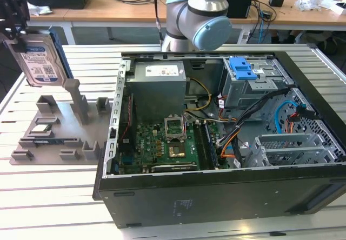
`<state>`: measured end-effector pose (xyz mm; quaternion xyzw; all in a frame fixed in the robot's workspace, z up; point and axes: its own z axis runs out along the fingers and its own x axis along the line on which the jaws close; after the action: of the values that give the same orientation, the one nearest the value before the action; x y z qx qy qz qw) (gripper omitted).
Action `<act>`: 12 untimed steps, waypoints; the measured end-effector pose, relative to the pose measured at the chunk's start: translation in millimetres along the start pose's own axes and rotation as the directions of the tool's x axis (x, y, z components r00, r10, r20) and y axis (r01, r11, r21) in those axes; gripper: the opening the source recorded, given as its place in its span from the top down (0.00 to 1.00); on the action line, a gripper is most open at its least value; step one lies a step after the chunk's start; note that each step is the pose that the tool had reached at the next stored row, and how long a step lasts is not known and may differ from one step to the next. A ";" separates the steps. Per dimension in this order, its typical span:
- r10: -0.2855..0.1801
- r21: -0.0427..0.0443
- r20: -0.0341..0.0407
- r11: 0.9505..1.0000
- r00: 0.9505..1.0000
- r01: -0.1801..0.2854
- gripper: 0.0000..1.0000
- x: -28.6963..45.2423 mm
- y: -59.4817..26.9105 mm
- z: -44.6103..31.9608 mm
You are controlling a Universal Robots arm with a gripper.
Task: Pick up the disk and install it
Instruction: 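Pick up the disk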
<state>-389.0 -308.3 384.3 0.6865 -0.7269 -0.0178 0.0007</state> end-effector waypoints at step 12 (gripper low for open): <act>0.000 0.000 0.000 1.000 1.000 0.000 0.63 -0.5 0.5 -20.2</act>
<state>-389.0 -308.3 404.6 0.6865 -0.7269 -0.0178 0.0007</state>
